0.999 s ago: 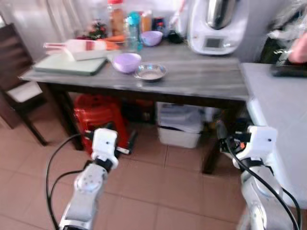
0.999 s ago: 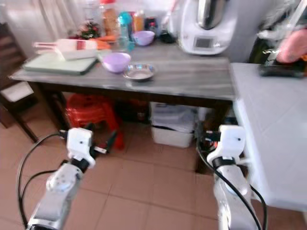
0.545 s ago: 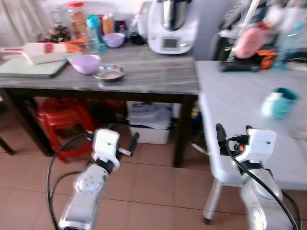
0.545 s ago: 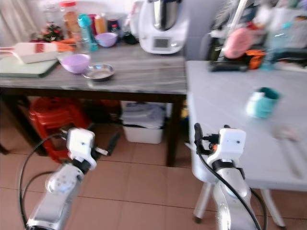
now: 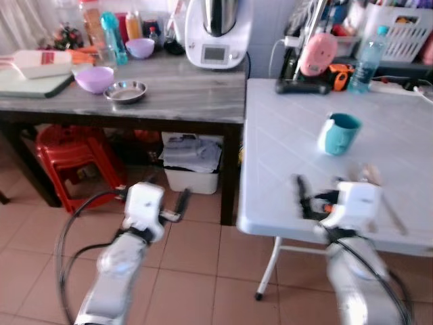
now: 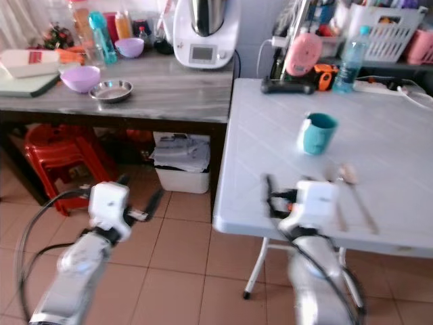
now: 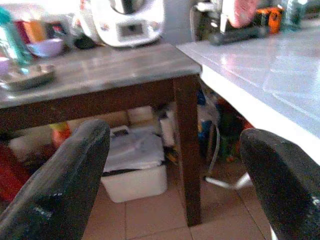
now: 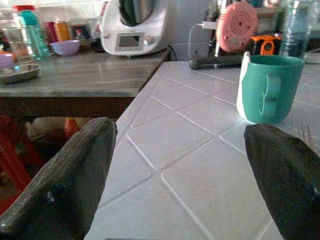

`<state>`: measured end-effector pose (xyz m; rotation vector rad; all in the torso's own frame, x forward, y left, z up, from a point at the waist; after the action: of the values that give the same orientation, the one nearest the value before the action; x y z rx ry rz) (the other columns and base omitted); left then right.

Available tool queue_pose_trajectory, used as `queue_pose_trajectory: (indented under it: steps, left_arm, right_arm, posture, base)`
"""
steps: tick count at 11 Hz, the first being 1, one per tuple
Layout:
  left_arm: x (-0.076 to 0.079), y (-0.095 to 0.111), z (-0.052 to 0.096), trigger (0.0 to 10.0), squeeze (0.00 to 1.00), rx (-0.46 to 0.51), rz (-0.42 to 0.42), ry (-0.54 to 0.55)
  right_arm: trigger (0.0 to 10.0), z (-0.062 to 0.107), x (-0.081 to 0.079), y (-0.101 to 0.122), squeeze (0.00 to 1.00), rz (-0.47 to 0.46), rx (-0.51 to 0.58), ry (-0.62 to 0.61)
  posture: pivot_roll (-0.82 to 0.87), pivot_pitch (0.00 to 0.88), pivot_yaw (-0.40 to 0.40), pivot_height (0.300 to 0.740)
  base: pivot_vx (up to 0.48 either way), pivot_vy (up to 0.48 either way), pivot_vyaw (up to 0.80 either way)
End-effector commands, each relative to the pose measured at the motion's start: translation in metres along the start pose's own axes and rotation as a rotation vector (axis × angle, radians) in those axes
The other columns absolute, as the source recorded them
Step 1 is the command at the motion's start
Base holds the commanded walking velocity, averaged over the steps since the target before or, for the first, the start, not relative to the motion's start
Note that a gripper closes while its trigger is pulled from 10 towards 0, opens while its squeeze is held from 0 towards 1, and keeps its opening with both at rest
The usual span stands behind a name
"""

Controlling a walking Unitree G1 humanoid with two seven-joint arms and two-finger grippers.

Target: Setting the table

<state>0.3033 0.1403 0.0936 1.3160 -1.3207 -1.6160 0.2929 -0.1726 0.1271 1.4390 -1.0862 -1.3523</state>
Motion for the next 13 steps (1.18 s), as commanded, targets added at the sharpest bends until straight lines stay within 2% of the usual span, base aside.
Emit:
queue_pose_trajectory:
  steps: [1, 3, 9, 13]
  left_arm:
    - [0.003, 0.005, -0.003, 10.0, 0.0, 0.014, 0.005, -0.015]
    - [0.005, 0.004, -0.003, 10.0, 0.0, 0.013, 0.008, -0.022]
    - [0.008, 0.003, -0.001, 10.0, 0.0, 0.017, 0.026, -0.061]
    - [0.016, 0.004, 0.002, 10.0, 0.0, 0.035, 0.044, -0.12]
  right_arm:
    - [10.0, 0.0, 0.005, 0.003, 0.0, 0.008, 0.005, -0.011]
    - [10.0, 0.001, 0.005, 0.003, 0.0, 0.008, 0.004, -0.013]
    - [10.0, 0.003, 0.004, -0.004, 0.0, 0.004, -0.031, -0.009]
    - [10.0, -0.005, 0.006, -0.008, 0.0, 0.03, -0.073, -0.009]
  posture:
    - [0.02, 0.004, 0.036, 0.74]
    - [0.02, 0.007, 0.04, 0.74]
    - [0.02, 0.015, 0.04, 0.74]
    - [0.02, 0.023, 0.034, 0.74]
  base:
    - [0.0, -0.42, 0.0]
    - [0.0, -0.418, 0.0]
    - [0.0, 0.0, 0.0]
    - [0.0, 0.0, 0.0]
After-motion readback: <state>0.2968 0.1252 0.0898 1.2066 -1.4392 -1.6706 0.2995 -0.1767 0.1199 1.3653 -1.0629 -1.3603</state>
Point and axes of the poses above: a point about 5 cm out from each wrist's last joint towards the gripper, its own z axis pointing back from the gripper into the wrist, its own y axis along the axis of the wrist's last joint, x = y × z, the point moved 3 cm from there along -z, pointing out of the wrist towards the gripper, and after that the axes turned 11 degrees about -z, right-handed, at the moved point
